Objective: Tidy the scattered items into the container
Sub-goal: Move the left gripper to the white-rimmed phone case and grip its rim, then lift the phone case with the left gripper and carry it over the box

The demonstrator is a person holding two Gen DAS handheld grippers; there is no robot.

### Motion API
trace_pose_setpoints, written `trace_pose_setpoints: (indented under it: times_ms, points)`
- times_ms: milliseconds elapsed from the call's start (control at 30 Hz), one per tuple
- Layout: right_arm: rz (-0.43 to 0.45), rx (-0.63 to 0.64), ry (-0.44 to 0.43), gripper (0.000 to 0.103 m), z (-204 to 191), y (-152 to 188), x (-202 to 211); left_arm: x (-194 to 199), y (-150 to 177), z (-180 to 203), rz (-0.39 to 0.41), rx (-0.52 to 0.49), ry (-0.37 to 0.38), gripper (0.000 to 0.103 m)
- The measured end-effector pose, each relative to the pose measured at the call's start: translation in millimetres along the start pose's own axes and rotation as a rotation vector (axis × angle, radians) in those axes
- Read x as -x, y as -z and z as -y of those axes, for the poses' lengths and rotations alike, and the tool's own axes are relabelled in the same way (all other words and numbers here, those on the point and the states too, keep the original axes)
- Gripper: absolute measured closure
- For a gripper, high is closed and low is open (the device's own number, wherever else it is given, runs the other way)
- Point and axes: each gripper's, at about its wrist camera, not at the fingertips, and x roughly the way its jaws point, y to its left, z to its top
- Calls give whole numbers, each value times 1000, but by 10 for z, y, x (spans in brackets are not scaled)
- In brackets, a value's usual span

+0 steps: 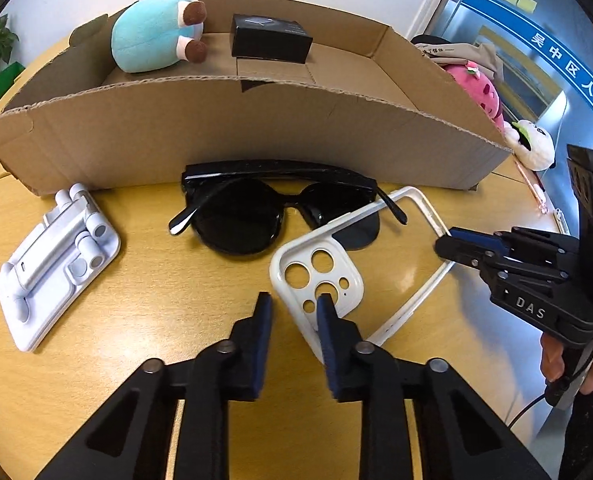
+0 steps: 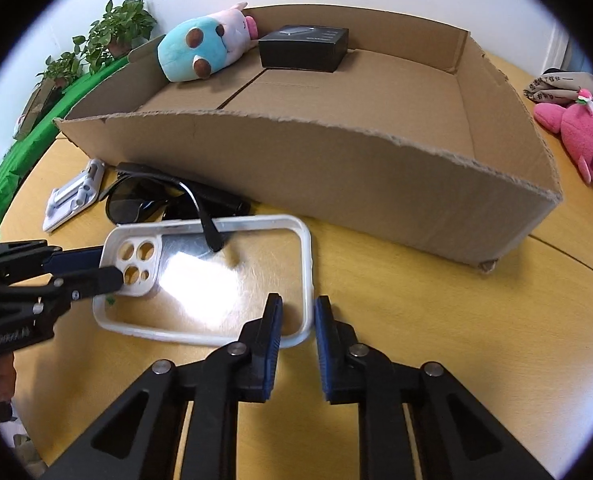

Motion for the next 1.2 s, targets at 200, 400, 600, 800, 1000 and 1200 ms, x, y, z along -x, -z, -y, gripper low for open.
trace_pose_setpoints:
  times_ms: [200, 400, 600, 800, 1000, 1200]
  points:
    - [-3, -36, -16, 93, -16, 207, 139, 30, 71, 32, -15, -16, 2, 89]
    - [-30, -51, -43, 95, -105, 415, 332, 164, 175, 27, -28, -9, 12, 93]
    - [-11, -41, -42, 95, -234, 461, 476, 392, 208, 15, 2, -14, 4, 93]
    - [74, -27, -35, 96, -287, 261, 682, 600, 78, -11, 63, -6, 2, 93]
    - [128, -10, -24, 96, -337, 95, 801, 795, -133, -5, 128, -25, -8, 94]
    - [189, 1, -15, 96, -338, -130, 952, 972, -401, 0, 183, -57, -15, 94]
